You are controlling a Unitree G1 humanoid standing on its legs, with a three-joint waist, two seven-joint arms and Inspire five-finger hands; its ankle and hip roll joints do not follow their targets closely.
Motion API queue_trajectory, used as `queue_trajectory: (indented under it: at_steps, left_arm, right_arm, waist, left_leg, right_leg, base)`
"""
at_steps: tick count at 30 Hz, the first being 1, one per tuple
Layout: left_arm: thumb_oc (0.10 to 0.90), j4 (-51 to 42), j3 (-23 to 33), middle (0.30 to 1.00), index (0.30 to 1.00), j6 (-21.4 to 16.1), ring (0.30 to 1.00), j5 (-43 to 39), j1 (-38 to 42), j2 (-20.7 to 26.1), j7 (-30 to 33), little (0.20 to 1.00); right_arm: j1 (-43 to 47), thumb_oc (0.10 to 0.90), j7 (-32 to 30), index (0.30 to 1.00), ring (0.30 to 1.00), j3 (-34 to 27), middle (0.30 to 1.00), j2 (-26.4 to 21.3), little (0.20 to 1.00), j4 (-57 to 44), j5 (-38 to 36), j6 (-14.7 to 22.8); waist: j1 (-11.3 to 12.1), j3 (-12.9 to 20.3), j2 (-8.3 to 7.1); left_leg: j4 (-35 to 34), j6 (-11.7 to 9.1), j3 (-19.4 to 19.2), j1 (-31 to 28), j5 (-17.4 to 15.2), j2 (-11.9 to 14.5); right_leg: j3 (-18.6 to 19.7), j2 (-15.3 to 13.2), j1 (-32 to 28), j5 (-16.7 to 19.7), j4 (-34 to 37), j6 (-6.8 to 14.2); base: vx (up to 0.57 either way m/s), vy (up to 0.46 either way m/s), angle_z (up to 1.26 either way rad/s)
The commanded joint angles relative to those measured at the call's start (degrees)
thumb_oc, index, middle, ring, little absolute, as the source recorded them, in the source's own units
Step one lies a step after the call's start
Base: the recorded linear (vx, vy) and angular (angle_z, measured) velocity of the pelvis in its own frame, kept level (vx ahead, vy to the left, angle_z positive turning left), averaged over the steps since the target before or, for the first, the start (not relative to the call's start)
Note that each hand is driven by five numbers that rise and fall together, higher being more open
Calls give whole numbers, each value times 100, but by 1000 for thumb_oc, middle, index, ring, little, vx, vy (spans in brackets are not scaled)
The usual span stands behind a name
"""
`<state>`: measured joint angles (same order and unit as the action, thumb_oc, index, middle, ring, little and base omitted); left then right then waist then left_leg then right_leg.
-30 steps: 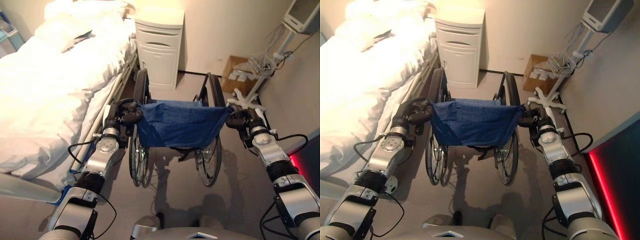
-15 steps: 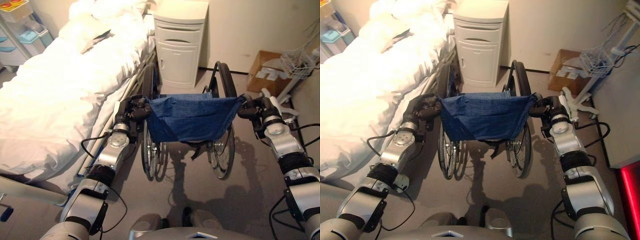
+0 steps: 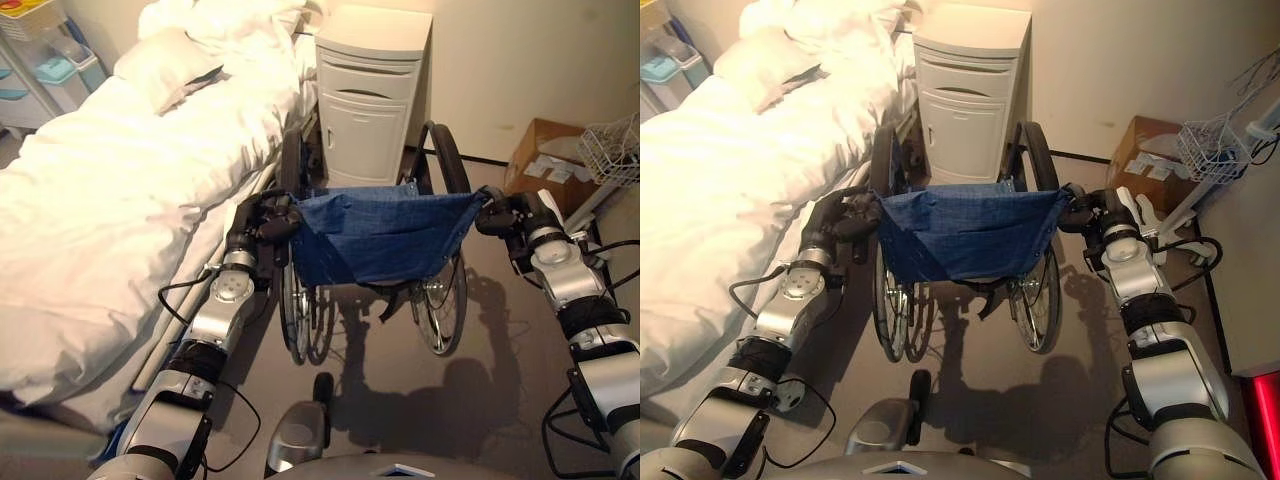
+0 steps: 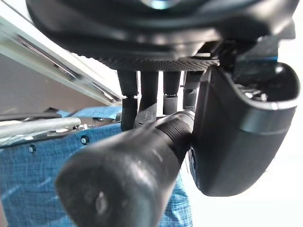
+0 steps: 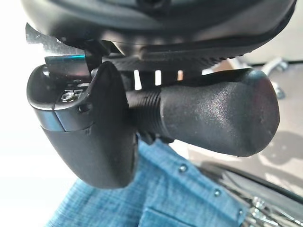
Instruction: Push the wheelchair next to the bed
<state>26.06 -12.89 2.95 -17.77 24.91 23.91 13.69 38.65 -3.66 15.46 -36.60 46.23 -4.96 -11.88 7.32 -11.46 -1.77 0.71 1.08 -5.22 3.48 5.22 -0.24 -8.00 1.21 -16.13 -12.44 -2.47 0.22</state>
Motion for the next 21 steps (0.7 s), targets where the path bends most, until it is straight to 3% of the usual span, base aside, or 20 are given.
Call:
queue_trajectory:
  at_steps: [1, 5, 10, 13, 16, 19, 20, 21]
  left_arm:
    - [400, 788, 71, 300, 300, 179, 300, 387, -86, 498, -135, 300]
    - [400, 799, 25, 300, 300, 215, 300, 403, -19, 516, -111, 300]
    - [400, 878, -24, 300, 300, 180, 300, 483, 17, 498, -140, 300]
    - [400, 813, -18, 300, 300, 187, 300, 483, -52, 479, -63, 300]
    - [400, 733, -24, 300, 300, 139, 300, 521, 22, 566, 10, 300]
    - [400, 729, -44, 300, 300, 83, 300, 389, 113, 537, 160, 300]
    - [494, 695, -17, 441, 441, 112, 441, 374, 114, 492, 205, 441]
    - [651, 690, -14, 676, 676, 97, 676, 372, 103, 473, 245, 676]
  right_arm:
    - [-901, 400, 816, 300, 300, 335, 300, 189, 300, -16, 184, 287]
    - [-940, 400, 744, 300, 300, 282, 300, 275, 300, 65, 196, 359]
    - [-1229, 400, 625, 300, 300, 152, 300, 335, 300, -10, 293, 448]
    - [-1329, 400, 618, 300, 300, 126, 300, 369, 300, -79, 348, 402]
    - [-1208, 400, 584, 300, 300, 176, 300, 284, 300, -152, 281, 385]
    - [-1062, 400, 497, 300, 300, 214, 300, 239, 300, -145, 166, 359]
    - [-1015, 400, 477, 300, 300, 223, 300, 228, 300, -153, 115, 338]
    - [-1020, 400, 471, 300, 300, 216, 300, 224, 300, -157, 114, 342]
  waist:
    - [57, 165, 25]
    - [67, 236, 35]
    - [-2, 375, 47]
    - [-105, 324, 73]
    - [-335, 71, 97]
    - [-406, 13, 60]
    - [-375, 45, 50]
    - [-363, 61, 41]
  left_leg:
    - [711, -59, 2, 358, -448, -126]
    - [649, 56, -12, 329, -493, -234]
    - [475, 258, -129, 136, -602, -408]
    - [460, 222, -189, -88, -673, -355]
    - [435, 221, -76, -487, -910, -323]
    - [429, 275, -51, -539, -1013, -409]
    - [464, 269, -45, -466, -964, -420]
    - [474, 266, -21, -443, -950, -431]
  right_leg:
    - [-486, -774, 414, 431, -752, 508]
    - [-469, -937, 429, 612, -1071, 648]
    - [-372, -1124, 769, 1286, -2201, 771]
    - [-358, -1150, 1231, 1409, -1978, 737]
    - [-235, -997, 2130, 1530, -1318, 653]
    - [-205, -888, 2252, 1630, -1066, 701]
    - [-218, -821, 2060, 1489, -969, 692]
    - [-209, -808, 2002, 1479, -931, 694]
  base:
    - [269, 173, -25]
    - [171, 140, -14]
    - [206, 167, -7]
    - [172, 24, -5]
    - [6, -104, -13]
    - [-18, -78, 50]
    - [-21, -95, 58]
    - [11, -115, 52]
